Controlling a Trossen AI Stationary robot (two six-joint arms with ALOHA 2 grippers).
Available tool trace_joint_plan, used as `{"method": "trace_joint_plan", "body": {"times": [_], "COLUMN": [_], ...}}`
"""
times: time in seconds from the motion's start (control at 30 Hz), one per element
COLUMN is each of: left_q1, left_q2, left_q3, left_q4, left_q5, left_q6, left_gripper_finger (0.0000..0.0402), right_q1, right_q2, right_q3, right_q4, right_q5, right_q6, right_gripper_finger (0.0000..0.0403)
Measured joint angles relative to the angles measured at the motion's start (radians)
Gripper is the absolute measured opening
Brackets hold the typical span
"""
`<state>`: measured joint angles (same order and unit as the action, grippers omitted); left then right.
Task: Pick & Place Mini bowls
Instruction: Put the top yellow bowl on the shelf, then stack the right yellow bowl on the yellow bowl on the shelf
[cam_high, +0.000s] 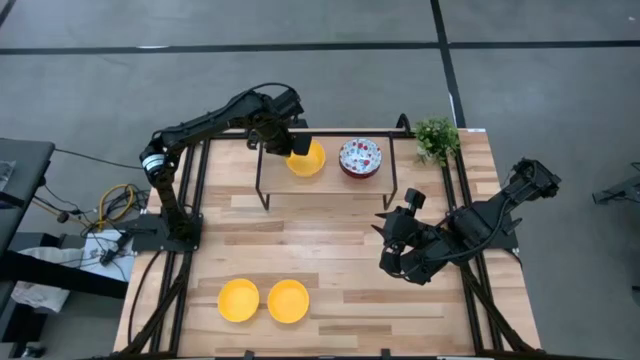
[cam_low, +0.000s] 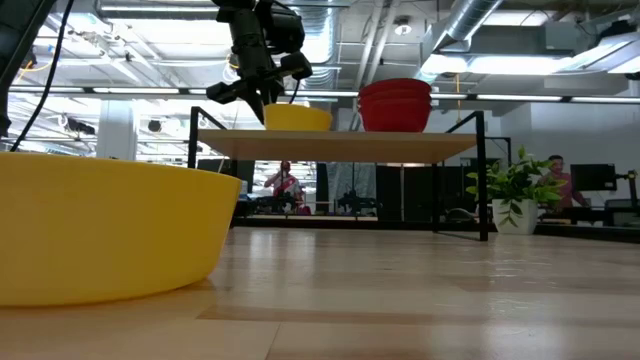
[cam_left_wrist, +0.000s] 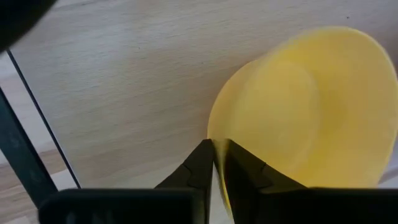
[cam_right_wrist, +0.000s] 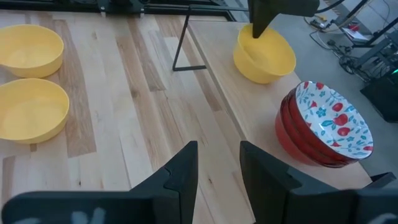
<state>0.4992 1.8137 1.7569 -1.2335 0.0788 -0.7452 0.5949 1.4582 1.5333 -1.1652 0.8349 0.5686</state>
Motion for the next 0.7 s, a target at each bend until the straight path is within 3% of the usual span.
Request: {"method": "trace_joint_plan", "body": {"times": [0.43, 0.7], "left_q1": [0.001, -0.015], "left_q2": [-0.016, -0.187], "left_q3": [-0.001, -0.002], "left_q4": [-0.015, -0.019], "left_q5": [0.000, 0.017], "left_q6": [0.000, -0.026], "left_gripper_finger": [0.0080, 0.0086], "right_q1": [0.000, 0.000], "right_q2": [0.000, 0.000], "right_q3": [0.000, 0.000], "right_q4": [-0.004, -0.005], "right_q5": [-0.003, -0.026], "right_q6": [0.000, 0.000], "right_gripper_finger": [0.0108, 0.0108]}}
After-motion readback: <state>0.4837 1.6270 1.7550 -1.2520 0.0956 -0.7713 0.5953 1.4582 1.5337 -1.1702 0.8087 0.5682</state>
